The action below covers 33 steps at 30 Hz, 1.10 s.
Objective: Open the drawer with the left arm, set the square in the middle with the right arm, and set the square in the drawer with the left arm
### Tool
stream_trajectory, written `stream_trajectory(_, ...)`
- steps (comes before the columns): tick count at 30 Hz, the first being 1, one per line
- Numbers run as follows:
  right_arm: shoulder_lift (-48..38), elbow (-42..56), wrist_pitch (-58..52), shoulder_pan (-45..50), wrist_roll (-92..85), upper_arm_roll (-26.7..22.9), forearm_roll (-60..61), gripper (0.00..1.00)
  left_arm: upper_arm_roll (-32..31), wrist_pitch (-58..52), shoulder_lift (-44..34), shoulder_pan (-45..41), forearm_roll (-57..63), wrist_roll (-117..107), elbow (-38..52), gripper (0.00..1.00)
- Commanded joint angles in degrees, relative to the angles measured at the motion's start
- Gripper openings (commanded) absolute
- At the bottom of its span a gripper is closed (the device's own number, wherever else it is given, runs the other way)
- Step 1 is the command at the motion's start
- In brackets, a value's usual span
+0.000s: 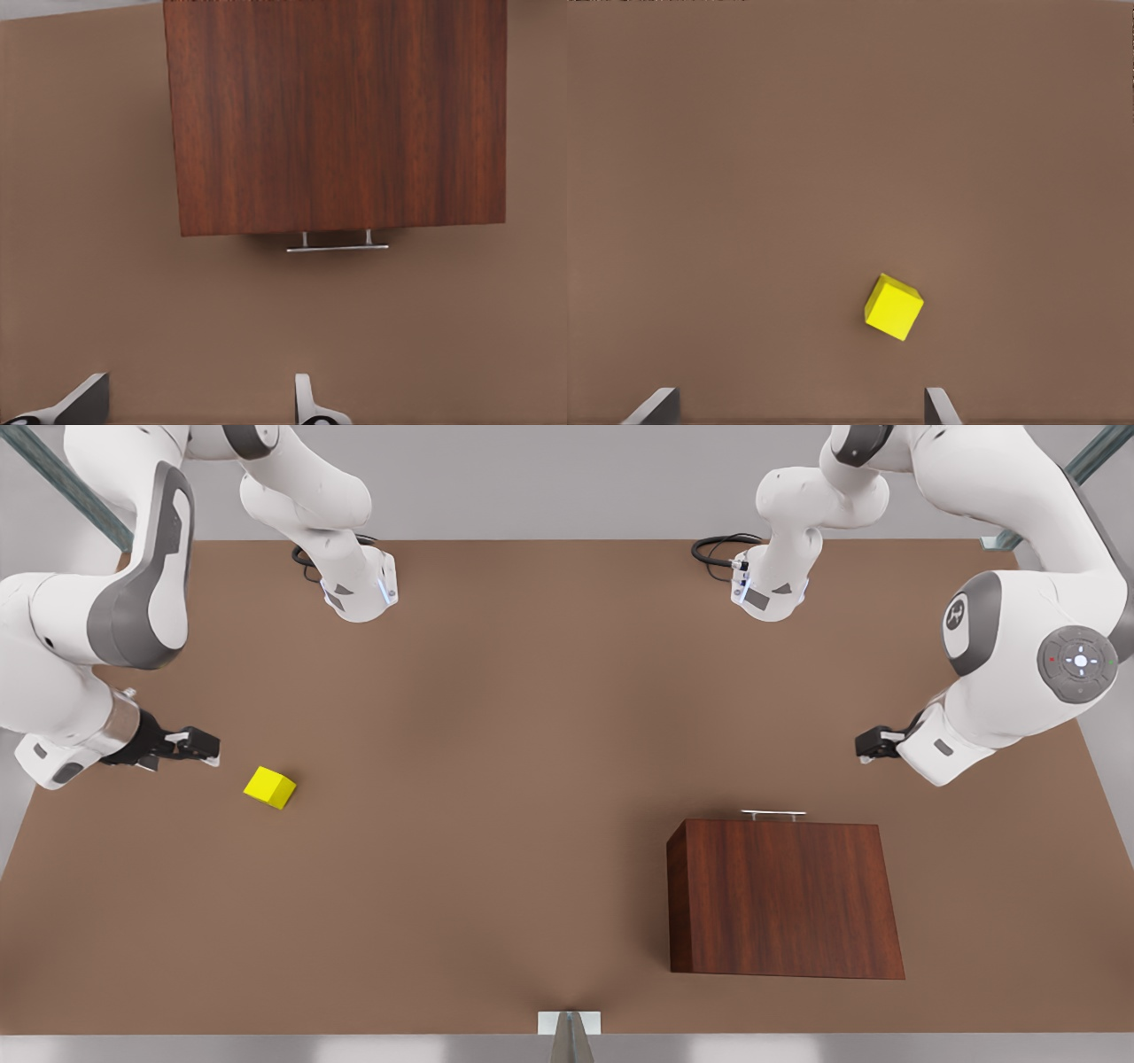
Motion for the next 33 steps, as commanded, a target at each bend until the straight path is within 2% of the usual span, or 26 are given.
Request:
stream_trajectory(1,0.0,0.0,-0.2,0.2,0.0,0.1,-0.1,1.0,0.0,0.2,0.0,0.0,0.6,-0.1,-0.1,1.0)
stream_trajectory(3,0.1,0.4,-0.3,0.2,0.4,0.2,0.0,1.0,0.0,5.4,-2.4,-0.2,-0.1,-16.6,-5.8,1.0)
stream_trajectory(5,-0.2,-3.4,1.4,0.2,9.4,-0.2,0.9,1.0,-0.1,21.2,-9.2,-0.5,-0.6,-41.3,-21.9,1.0)
stream_trajectory(6,-1.3,-8.0,6.8,0.2,9.4,0.0,0.9,1.0,-0.2,26.0,-9.7,-0.5,-0.7,-50.2,-25.5,1.0)
stream_trajectory(7,-2.2,-13.8,12.7,0.2,9.9,-0.2,0.8,1.0,-0.2,34.7,-12.0,-0.6,-2.3,-58.5,-33.6,1.0)
stream_trajectory(8,-2.9,-20.5,20.4,-0.2,11.0,-0.6,0.8,1.0,-0.2,42.2,-15.1,-0.6,-5.4,-60.1,-40.8,1.0)
stream_trajectory(11,-3.5,-28.7,26.1,-0.2,11.9,-0.6,0.9,1.0,-0.1,50.6,-18.0,-0.6,-7.3,-63.9,-49.4,1.0)
stream_trajectory(14,-3.0,-37.3,34.3,-0.6,19.0,-1.9,1.0,1.0,-0.1,54.6,-17.3,-0.7,-9.2,-67.9,-53.2,1.0)
stream_trajectory(17,0.3,-39.5,38.0,-1.2,18.5,-5.9,0.9,1.0,-0.2,59.3,-17.2,-0.7,-12.8,-69.2,-57.4,1.0)
stream_trajectory(20,1.2,-41.6,43.7,-1.9,18.2,-6.4,0.5,1.0,-0.2,64.1,-14.7,-0.7,-17.7,-69.3,-58.2,1.0)
stream_trajectory(22,2.8,-42.5,44.0,-4.7,18.6,-6.3,1.0,1.0,-0.2,66.3,-13.5,-0.7,-19.4,-69.3,-58.2,1.0)
stream_trajectory(33,9.8,-42.2,44.3,-4.6,19.8,-6.1,5.3,1.0,-0.5,70.4,-9.3,-3.7,-20.4,-69.3,-58.0,1.0)
